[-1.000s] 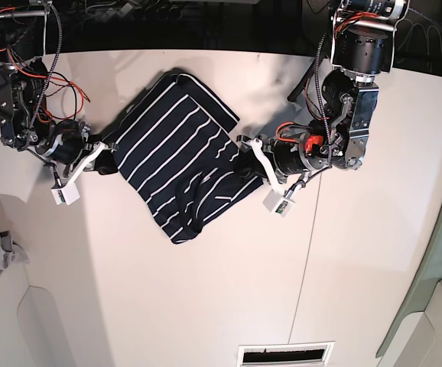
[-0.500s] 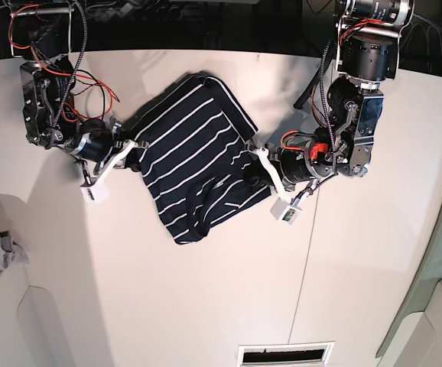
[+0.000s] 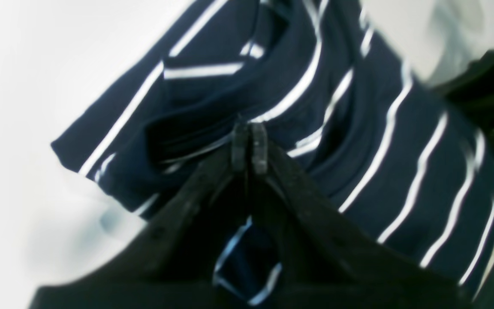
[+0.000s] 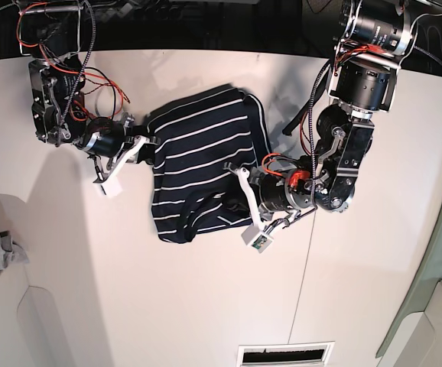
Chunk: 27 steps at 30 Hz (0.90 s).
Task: Layout the t-shirt on the table in an organized manner, then fold the t-shirt properly
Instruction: 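Grasp the bundle with both grippers and rotate it square on the table, then press and tuck the bundle edges with both grippers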
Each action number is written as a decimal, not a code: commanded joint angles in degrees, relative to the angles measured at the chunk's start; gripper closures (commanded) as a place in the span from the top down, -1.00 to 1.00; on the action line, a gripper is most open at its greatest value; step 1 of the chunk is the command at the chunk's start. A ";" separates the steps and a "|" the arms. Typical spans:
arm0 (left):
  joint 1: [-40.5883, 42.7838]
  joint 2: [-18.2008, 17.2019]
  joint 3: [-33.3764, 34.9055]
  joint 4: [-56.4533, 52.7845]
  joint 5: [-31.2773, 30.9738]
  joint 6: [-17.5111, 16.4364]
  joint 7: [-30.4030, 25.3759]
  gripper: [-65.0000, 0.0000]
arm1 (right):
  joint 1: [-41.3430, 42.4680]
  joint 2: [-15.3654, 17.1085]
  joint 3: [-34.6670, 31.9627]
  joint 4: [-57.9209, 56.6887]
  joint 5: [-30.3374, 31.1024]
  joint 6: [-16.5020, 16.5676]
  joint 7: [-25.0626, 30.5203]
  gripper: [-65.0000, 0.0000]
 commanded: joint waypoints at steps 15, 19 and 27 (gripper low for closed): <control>-3.45 -2.75 0.83 7.48 -9.03 -0.26 1.22 -1.00 | -1.92 -0.17 5.81 3.89 1.49 1.11 1.75 -1.00; -1.40 -2.99 0.83 12.63 -13.53 -0.26 3.58 -1.00 | -1.92 0.46 9.25 8.04 1.49 1.09 1.73 -1.00; 8.07 -1.73 0.85 13.92 -11.08 -0.70 -2.27 -1.00 | 1.07 3.45 9.64 10.23 1.53 1.07 2.43 -1.00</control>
